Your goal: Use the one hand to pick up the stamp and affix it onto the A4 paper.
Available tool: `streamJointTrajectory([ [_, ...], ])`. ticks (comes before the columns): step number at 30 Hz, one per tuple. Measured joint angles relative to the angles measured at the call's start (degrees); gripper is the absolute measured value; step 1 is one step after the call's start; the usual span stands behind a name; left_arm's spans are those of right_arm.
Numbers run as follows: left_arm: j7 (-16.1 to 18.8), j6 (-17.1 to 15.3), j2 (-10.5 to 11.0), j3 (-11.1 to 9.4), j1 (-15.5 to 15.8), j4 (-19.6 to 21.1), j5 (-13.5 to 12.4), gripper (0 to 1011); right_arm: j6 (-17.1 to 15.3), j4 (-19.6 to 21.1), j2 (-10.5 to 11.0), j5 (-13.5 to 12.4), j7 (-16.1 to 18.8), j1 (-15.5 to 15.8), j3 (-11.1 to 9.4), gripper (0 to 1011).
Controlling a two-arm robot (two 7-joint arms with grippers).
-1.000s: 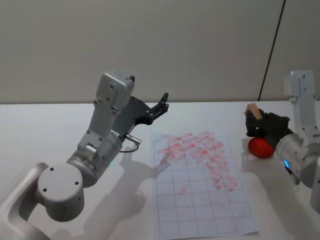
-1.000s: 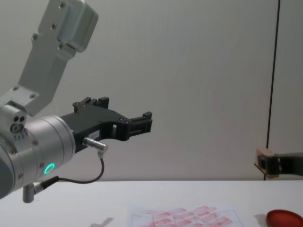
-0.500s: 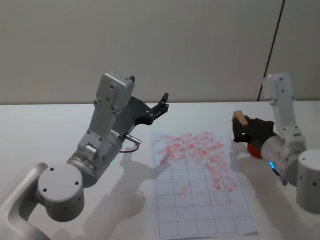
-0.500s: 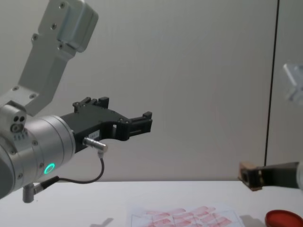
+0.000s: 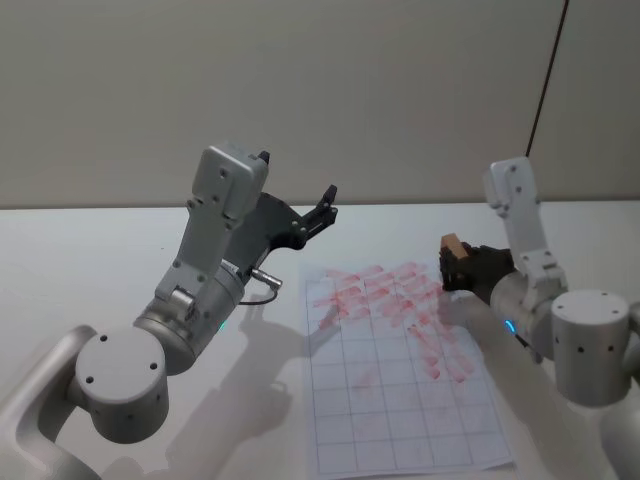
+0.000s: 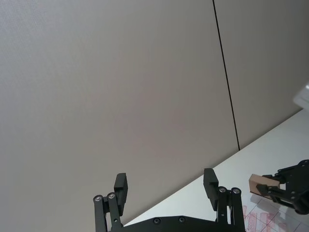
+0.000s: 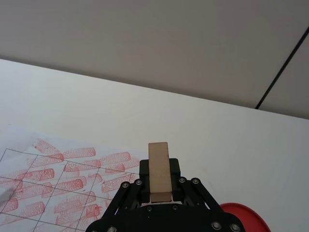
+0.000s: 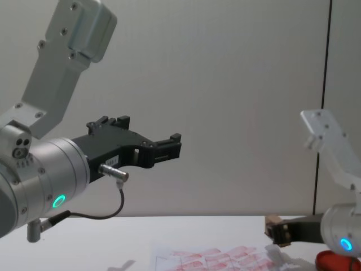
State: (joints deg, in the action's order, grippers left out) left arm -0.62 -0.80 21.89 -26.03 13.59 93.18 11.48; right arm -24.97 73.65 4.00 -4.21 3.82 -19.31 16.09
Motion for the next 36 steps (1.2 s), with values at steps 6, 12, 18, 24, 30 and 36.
streamJointTrajectory([
  [6,0.0,0.0,0.0,0.0,0.0,0.0,0.0,1001,1.5,-5.4,-1.1,1.1,1.3,-2.4,0.4,220],
  [12,0.0,0.0,0.0,0.0,0.0,0.0,0.0,1001,2.4,-9.3,-2.0,1.7,2.3,-4.0,0.8,219],
  [18,0.0,0.0,0.0,0.0,0.0,0.0,0.0,1001,2.9,-11.5,-2.5,2.0,2.9,-5.0,1.0,220],
  [24,0.0,0.0,0.0,0.0,0.0,0.0,0.0,1001,2.8,-13.5,-3.0,2.0,3.1,-5.9,1.1,219],
  [30,0.0,0.0,0.0,0.0,0.0,0.0,0.0,1001,2.2,-14.6,-3.3,1.5,3.1,-6.4,1.0,220],
  [36,0.0,0.0,0.0,0.0,0.0,0.0,0.0,1001,1.7,-15.2,-3.5,0.9,3.0,-6.7,0.8,220],
])
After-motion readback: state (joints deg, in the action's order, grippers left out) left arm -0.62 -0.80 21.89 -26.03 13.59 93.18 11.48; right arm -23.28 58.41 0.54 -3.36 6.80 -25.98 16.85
